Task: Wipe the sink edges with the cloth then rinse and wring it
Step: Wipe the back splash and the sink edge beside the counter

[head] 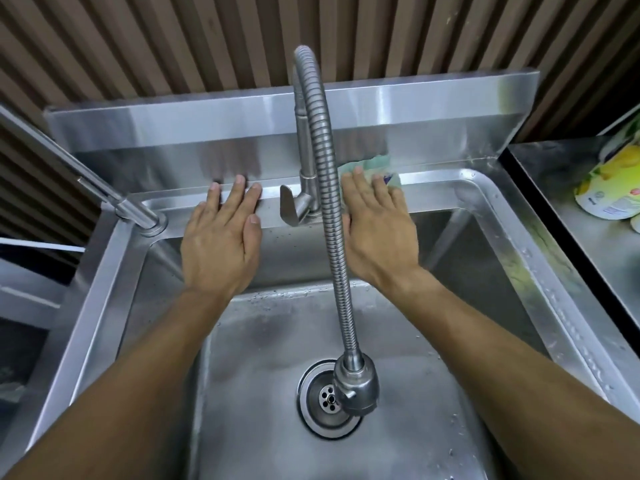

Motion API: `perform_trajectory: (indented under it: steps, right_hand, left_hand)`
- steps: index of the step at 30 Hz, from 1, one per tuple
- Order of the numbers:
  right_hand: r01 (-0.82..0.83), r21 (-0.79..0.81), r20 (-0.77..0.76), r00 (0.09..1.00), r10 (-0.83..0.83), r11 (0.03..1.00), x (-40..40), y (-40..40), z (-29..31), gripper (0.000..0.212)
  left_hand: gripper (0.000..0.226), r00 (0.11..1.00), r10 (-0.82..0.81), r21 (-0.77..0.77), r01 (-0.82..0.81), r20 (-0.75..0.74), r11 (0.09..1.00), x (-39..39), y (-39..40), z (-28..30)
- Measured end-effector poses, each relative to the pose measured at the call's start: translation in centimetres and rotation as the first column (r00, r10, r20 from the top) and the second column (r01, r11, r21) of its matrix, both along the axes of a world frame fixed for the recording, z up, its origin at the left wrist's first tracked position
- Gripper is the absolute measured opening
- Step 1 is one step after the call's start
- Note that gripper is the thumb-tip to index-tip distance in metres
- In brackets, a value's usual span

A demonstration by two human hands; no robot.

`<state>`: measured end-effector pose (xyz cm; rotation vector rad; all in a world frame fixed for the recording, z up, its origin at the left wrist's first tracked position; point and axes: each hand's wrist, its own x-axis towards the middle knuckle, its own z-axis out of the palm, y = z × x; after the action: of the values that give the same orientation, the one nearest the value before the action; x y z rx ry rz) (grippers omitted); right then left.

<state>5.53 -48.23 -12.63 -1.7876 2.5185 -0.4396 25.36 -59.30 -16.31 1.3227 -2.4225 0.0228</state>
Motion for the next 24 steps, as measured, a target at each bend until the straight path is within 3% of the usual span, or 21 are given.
perform_trajectory:
  steps: [6,10,15,19,24]
  right_hand:
    - [-0.394,0.082,-0.064,0.915,0.399,0.916,-4.1,-0.2,0.5,0.060]
    - [-0.476,0.175,-0.066,0.868,0.493,0.862,-7.4,0.1,1.4,0.064]
    - [-0.329,0.147,-0.190,0.916,0.354,0.933,-3.6,-1.0,0.1,0.068]
    - [-0.278,0.058,-0.188,0.940,0.284,0.959,-3.9,-0.3,-0.2,0.060]
    - [0.016,-0.032,-0.138,0.990,-0.020,0.999,-5.4,1.5,-0.7,0.055]
  left_hand:
    - [0.053,0.999,-0.047,0.022,0.047,0.008,0.999,0.6,-0.1,0.3]
    - [0.053,0.998,-0.063,0.036,0.062,0.027,0.997,0.7,-0.2,0.4]
    - [0.052,0.999,-0.041,0.011,0.041,0.009,0.999,0.5,-0.2,0.1]
    - [0.052,0.997,-0.068,0.006,0.068,0.025,0.998,0.9,-0.3,0.1]
    - [0.056,0.997,-0.064,0.055,0.061,0.050,0.997,0.9,0.1,0.7]
